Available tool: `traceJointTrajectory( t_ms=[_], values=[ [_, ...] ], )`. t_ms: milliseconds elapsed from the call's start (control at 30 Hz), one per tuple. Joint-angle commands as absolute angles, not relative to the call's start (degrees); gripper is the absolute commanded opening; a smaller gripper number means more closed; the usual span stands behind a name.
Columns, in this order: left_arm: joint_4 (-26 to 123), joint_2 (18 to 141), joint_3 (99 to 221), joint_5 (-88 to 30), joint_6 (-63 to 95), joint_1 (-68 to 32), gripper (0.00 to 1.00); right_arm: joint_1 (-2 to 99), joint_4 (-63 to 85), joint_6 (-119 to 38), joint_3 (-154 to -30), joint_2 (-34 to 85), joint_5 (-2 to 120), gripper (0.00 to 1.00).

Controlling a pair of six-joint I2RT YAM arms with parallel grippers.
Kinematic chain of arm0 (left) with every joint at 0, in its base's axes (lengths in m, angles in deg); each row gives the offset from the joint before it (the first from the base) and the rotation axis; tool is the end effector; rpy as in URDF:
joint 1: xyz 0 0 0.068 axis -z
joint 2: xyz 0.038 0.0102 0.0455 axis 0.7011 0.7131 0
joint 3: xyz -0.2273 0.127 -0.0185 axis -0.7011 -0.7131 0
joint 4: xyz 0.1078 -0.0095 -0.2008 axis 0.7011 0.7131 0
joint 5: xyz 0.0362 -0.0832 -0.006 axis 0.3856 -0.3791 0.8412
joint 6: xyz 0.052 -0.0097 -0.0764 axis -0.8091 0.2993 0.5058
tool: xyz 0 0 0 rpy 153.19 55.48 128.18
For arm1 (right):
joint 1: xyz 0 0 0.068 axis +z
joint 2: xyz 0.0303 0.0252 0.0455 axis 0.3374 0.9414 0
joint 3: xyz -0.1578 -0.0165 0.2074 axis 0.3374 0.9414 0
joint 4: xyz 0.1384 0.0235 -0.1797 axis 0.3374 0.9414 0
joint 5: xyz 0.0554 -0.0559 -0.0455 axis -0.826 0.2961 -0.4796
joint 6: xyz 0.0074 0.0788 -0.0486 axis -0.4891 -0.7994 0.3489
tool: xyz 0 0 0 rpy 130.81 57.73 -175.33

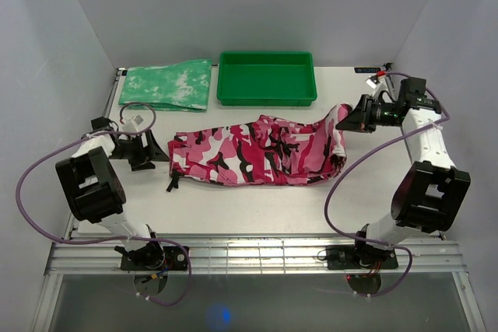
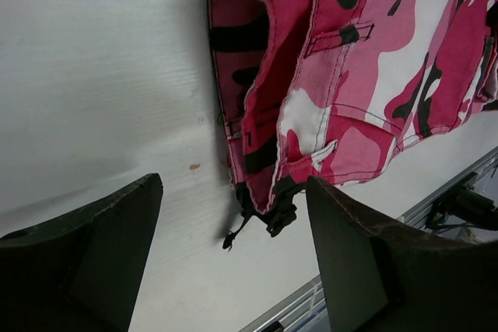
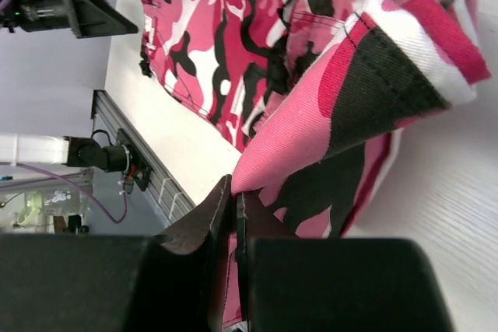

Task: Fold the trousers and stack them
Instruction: Fold the trousers

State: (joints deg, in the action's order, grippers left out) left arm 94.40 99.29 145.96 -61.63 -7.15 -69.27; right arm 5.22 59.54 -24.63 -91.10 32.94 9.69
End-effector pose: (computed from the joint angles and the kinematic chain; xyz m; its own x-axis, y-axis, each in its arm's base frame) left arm 0.2666 0.0626 0.1520 -0.9211 -0.2578 -0.2918 -0.0339 0.7997 -0.5994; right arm 0.2933 -0.0035 0.2681 -0.8129 0.1215 -0.5696 -0.3671 0.6523 0.6631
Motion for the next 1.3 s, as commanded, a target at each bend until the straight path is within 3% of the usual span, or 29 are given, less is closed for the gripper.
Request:
traceJointTrajectory(
  t_ms=[0,100,333,600,1267],
  values=[
    [88.16,99.84,144.88,-64.93,-3.94,-66.67,0.84,9.60,48.16,-35.49,-90.00,29.76,7.33,0.08],
    [86.56,101.25,143.91,-65.02,-3.14,-64.48,0.77,14.35,40.43,-42.88,-88.94,29.05,8.21,0.08],
    [82.52,102.66,140.93,-65.37,0.02,-61.22,0.51,27.60,27.41,-54.32,-89.02,31.33,12.34,0.08],
    [80.85,104.94,140.48,-65.81,2.48,-58.50,0.00,39.48,17.54,-63.63,-93.15,39.05,19.53,0.08],
    [77.42,100.02,134.15,-65.98,8.28,-56.47,0.00,60.23,11.12,-72.78,-109.94,61.38,30.18,0.08]
  ],
)
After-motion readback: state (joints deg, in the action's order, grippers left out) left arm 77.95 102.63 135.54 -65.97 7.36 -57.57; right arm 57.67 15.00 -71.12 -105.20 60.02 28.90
